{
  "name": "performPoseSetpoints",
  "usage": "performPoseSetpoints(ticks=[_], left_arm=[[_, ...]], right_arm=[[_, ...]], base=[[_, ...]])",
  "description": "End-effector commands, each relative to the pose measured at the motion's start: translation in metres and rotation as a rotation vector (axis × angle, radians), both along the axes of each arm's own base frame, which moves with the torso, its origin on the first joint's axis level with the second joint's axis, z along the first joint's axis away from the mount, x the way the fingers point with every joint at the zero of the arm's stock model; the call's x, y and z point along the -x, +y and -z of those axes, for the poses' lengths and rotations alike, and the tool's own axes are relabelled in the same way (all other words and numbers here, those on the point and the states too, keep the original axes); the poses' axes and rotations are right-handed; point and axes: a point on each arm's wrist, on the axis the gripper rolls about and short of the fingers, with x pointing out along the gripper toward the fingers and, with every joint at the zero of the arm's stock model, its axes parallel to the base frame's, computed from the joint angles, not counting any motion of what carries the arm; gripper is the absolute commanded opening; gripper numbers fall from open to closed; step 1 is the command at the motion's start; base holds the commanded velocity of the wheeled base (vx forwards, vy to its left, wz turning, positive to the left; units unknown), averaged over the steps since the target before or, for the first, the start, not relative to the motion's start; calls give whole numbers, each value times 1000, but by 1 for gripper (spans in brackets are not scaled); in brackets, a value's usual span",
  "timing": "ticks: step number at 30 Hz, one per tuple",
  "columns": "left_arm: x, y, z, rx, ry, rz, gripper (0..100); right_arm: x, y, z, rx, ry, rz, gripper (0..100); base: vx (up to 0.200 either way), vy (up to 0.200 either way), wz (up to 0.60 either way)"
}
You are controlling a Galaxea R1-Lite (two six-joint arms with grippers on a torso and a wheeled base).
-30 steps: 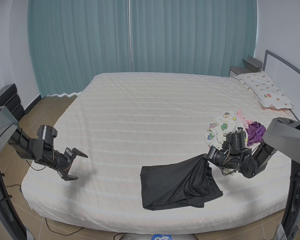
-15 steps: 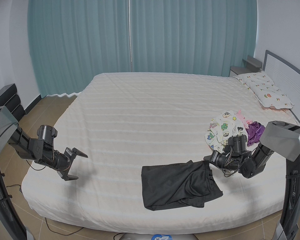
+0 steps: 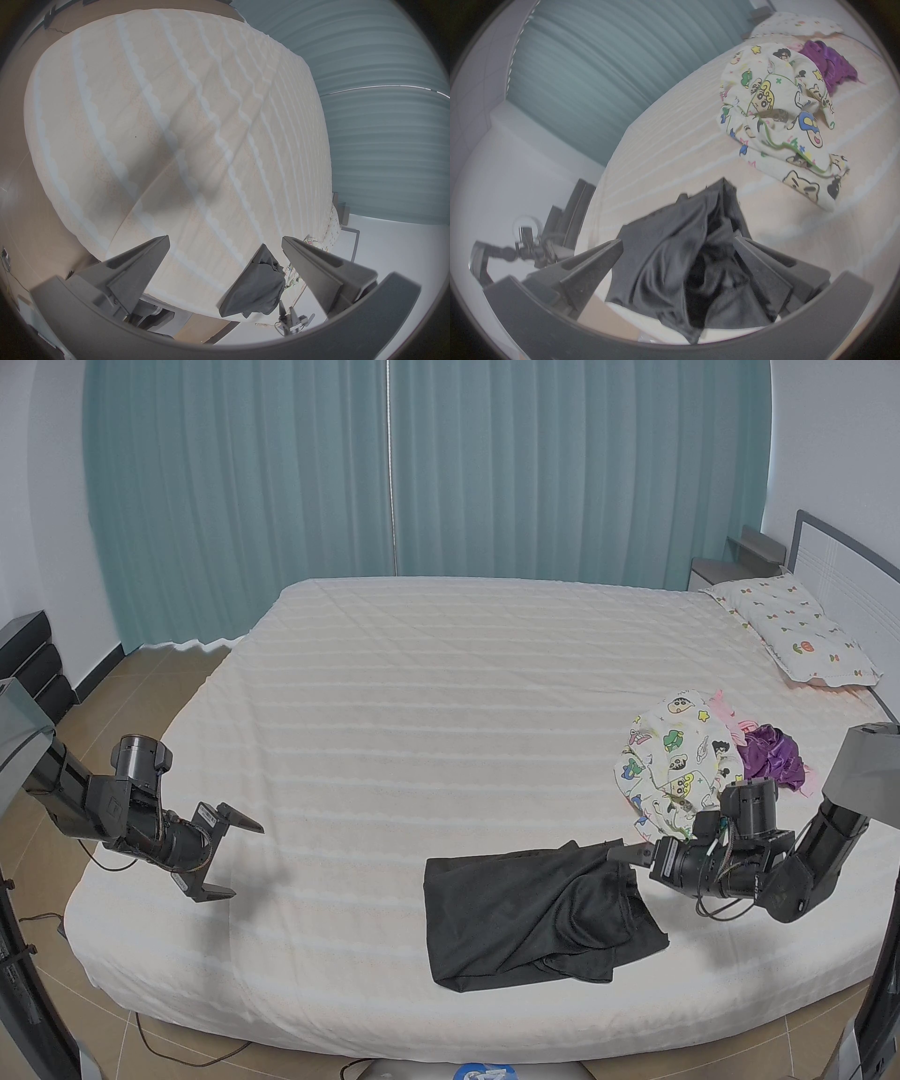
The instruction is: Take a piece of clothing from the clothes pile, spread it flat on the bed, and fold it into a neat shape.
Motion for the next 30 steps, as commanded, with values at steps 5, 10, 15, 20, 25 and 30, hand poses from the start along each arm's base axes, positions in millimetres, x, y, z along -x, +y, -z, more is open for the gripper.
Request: performPoseSetpoints(ticks=[5,10,15,20,25,30], left_arm=[[0,0,0,0,0,0,100],[0,0,0,0,0,0,100],[0,0,0,2,-1,-1,100],[0,0,0,2,1,-1,100],[1,0,0,3,2,-1,100],[1,0,0,3,2,-1,100]], right_arm=[[16,19,15,32,17,-103,100],[8,25,30,42,37,-112,0],[13,19,34,58,66,-96,0],[25,3,32,102,77,-57,0],[39,-8,18,101,64,-39,0],[53,-24,17,146,72,-35,0]], base=[[0,0,0],[0,0,0],[0,0,0],[0,0,0],[0,0,0],[0,0,0]])
